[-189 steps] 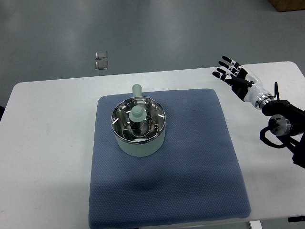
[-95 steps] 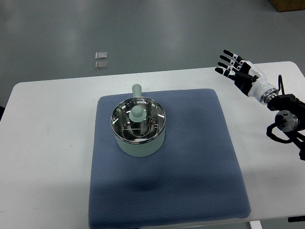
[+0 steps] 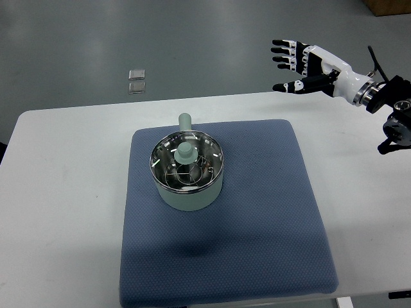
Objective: Open lid and place right of pot
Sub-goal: 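Swing the right hand over the pot toward the green lid knob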
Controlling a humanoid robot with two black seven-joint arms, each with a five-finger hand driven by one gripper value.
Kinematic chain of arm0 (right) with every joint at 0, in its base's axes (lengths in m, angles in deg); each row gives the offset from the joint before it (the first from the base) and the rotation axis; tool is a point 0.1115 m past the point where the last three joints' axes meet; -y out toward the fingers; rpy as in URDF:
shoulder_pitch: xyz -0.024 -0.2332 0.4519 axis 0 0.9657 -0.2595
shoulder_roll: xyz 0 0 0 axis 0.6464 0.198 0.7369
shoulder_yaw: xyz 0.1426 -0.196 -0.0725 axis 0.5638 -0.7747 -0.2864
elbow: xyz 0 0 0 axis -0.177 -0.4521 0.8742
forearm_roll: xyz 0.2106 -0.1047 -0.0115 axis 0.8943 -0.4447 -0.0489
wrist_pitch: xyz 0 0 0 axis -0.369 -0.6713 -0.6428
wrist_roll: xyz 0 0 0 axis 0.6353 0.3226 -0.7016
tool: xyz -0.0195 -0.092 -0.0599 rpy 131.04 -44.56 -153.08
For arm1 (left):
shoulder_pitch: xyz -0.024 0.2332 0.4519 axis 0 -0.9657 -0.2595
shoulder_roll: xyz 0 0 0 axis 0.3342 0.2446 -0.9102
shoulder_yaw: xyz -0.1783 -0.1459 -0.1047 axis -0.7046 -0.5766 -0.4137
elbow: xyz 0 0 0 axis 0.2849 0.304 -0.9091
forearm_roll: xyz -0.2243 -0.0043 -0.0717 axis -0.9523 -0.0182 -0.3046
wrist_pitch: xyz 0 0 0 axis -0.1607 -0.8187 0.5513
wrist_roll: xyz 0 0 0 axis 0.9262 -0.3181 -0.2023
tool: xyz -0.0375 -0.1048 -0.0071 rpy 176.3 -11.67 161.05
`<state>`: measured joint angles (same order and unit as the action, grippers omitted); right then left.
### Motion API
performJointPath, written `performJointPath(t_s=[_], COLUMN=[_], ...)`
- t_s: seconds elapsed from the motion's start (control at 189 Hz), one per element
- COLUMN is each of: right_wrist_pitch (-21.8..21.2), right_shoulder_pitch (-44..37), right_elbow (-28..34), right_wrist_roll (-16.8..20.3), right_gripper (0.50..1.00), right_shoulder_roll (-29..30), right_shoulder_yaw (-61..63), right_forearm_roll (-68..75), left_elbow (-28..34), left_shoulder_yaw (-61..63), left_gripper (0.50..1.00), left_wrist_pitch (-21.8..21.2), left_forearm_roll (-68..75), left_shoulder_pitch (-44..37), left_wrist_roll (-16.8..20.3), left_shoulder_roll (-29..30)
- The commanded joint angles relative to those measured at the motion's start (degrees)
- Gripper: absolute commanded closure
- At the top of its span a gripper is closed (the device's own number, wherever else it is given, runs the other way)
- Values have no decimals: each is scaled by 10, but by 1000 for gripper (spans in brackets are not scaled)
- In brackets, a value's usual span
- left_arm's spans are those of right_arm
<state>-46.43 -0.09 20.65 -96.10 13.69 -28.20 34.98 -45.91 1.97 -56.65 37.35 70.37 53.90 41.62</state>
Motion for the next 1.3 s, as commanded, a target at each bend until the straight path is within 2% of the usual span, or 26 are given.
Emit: performJointPath(t_s=[0.0,0.095,0.148,0.153,0.196,0.296,0.434,0.439,0.645,0.656,0.772,1.111,1.195,1.243,1.248,1.296], right_wrist_pitch=[-1,-6,-6,-8,-8,-16,-33,-38,-37,-37,-37,-38,-40,-40,-40,-40], right_shoulder_pitch=[-25,-48,-48,-61,-73,-104,-131,-152,-213,-239,-275,-330,-341,-341,-342,-343], right_elbow=[53,115,115,146,168,195,201,202,202,201,199,188,174,174,169,167], right_wrist_roll=[0,0,0,0,1,4,5,6,6,6,7,27,36,36,36,36], right_gripper=[572,572,572,572,572,572,572,572,574,574,574,581,625,626,650,670], right_shoulder_roll=[-6,-15,-15,-18,-18,-18,-13,-11,3,19,44,107,127,127,130,131], right_shoulder_yaw=[-1,-3,-3,-4,-9,-15,-34,-52,-123,-154,-203,-267,-279,-279,-281,-286], right_forearm_roll=[-89,-182,-182,-228,-259,-306,-333,-348,-393,-415,-454,-510,-529,-529,-538,-544], left_elbow=[0,0,0,0,0,0,0,0,0,0,0,0,0,0,0,0], left_shoulder_yaw=[0,0,0,0,0,0,0,0,0,0,0,0,0,0,0,0], left_gripper=[500,500,500,500,500,500,500,500,500,500,500,500,500,500,500,500], left_wrist_pitch=[0,0,0,0,0,0,0,0,0,0,0,0,0,0,0,0], left_forearm_roll=[0,0,0,0,0,0,0,0,0,0,0,0,0,0,0,0], left_shoulder_pitch=[0,0,0,0,0,0,0,0,0,0,0,0,0,0,0,0], left_wrist_roll=[1,0,0,0,0,0,0,1,0,0,1,0,0,0,0,0], left_shoulder_roll=[0,0,0,0,0,0,0,0,0,0,0,0,0,0,0,0])
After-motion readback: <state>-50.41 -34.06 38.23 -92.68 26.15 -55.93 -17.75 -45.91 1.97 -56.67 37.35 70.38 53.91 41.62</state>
